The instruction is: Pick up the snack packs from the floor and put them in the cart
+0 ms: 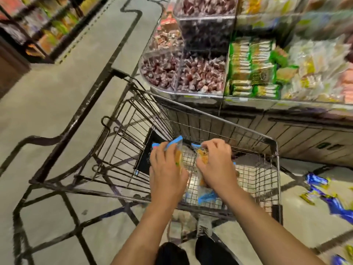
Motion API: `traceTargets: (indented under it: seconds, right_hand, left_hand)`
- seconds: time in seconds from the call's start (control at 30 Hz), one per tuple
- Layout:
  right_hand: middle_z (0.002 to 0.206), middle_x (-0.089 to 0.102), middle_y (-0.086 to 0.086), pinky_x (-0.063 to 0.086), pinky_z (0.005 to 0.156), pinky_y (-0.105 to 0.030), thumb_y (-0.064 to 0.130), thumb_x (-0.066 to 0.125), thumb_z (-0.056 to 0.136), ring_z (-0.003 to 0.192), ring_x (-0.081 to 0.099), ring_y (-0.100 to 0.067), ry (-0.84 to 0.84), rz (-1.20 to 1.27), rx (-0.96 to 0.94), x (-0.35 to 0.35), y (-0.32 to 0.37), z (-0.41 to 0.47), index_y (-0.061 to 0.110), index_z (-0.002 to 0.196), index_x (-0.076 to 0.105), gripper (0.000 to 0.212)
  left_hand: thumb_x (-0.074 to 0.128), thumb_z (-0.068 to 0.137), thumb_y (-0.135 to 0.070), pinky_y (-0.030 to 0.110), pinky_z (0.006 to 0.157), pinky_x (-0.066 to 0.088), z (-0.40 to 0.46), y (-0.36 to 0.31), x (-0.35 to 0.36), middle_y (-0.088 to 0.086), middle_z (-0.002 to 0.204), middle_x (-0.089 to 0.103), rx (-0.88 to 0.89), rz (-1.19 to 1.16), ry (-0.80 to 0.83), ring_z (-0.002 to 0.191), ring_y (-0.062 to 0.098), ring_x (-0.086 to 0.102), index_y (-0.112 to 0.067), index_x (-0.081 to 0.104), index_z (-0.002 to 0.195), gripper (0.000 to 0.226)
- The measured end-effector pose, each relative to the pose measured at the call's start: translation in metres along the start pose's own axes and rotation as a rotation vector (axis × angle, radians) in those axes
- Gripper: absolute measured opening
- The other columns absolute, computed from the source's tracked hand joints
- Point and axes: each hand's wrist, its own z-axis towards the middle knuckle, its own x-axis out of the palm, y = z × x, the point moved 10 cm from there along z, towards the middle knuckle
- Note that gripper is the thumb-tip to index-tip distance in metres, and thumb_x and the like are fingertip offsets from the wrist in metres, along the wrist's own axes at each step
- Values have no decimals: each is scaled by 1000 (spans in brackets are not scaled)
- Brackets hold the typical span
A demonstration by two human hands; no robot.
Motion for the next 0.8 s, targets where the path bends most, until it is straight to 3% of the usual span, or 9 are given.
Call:
traceTargets:
  seconds: [0.1, 0.27, 0.37, 0.57, 0.73, 0.8]
  right_hand:
    - [124, 47, 4, 49, 86, -38, 30, 65, 86, 120, 40, -19, 41, 14, 33, 45, -19, 24, 22, 121, 58, 37]
    - [118, 54, 6, 41, 84, -30, 32, 64, 86, 117, 43, -17, 107, 1, 116, 117, -62, 56, 24, 118, 59, 34]
    - [123, 52, 5, 44, 90, -38, 33, 62, 86, 121, 40, -19, 101, -14, 188, 160, -91, 77, 24, 120, 59, 35]
    - [121, 52, -1, 42, 92, -35, 25, 68, 79, 116, 43, -25, 10, -12, 240, 251, -144, 114, 19, 115, 60, 37]
    - [124, 47, -2, 45, 90, -40, 30, 68, 81, 117, 43, -29, 136, -86, 287, 345, -187, 122, 20, 114, 54, 37]
    - [129, 48, -5, 40, 99, -41, 31, 62, 86, 122, 44, -31, 175, -156, 288, 364, -199, 118, 19, 120, 54, 37]
  left_hand:
    - [65, 83, -26, 49, 106, 43, 24, 25, 41, 2, 148, 32, -28, 36, 62, 139, 27, 25, -22, 38, 143, 66]
    - [59, 86, -30, 47, 102, 45, 59, 67, 122, -1, 145, 38, -51, 54, 198, 136, 26, 30, -19, 42, 140, 58]
    - [64, 81, -24, 46, 106, 42, 83, 85, 168, -1, 143, 40, -41, 41, 221, 137, 26, 30, -18, 45, 136, 59]
    - [71, 78, -25, 44, 111, 39, 129, 130, 263, 0, 145, 40, 5, 63, 278, 139, 29, 29, -18, 43, 137, 65]
    - [66, 81, -24, 46, 114, 33, 135, 185, 358, 10, 144, 41, 84, 140, 404, 137, 37, 34, -13, 47, 136, 60]
    - [64, 78, -20, 49, 114, 31, 129, 197, 378, 16, 146, 39, 113, 156, 433, 137, 41, 33, -11, 46, 139, 64]
